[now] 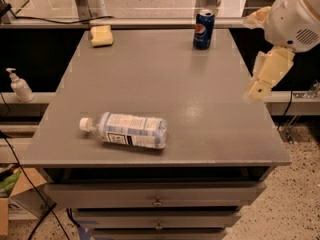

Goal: Move pepsi can near sponge

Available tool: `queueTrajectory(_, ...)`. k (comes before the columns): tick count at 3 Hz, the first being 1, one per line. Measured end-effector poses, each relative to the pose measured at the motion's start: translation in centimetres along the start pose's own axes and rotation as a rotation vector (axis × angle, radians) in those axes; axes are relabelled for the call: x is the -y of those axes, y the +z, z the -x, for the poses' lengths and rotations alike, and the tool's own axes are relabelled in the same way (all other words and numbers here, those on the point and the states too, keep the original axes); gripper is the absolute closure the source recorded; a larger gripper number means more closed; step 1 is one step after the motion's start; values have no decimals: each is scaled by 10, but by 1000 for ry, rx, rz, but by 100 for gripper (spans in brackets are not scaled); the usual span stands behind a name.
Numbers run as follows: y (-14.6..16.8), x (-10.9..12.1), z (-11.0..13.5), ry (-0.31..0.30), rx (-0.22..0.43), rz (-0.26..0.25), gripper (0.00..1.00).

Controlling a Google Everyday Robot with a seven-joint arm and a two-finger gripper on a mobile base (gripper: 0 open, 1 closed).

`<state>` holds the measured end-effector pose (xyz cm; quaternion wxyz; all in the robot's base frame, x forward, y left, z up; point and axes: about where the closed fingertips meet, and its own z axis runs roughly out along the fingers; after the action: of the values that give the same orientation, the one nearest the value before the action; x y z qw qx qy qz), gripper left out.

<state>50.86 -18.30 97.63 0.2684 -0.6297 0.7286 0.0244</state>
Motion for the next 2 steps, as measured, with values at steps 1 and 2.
queueTrajectory(1, 1, 4, 1, -1, 6, -3, 0)
queueTrajectory(2, 8, 0, -2, 35, 11, 22, 0)
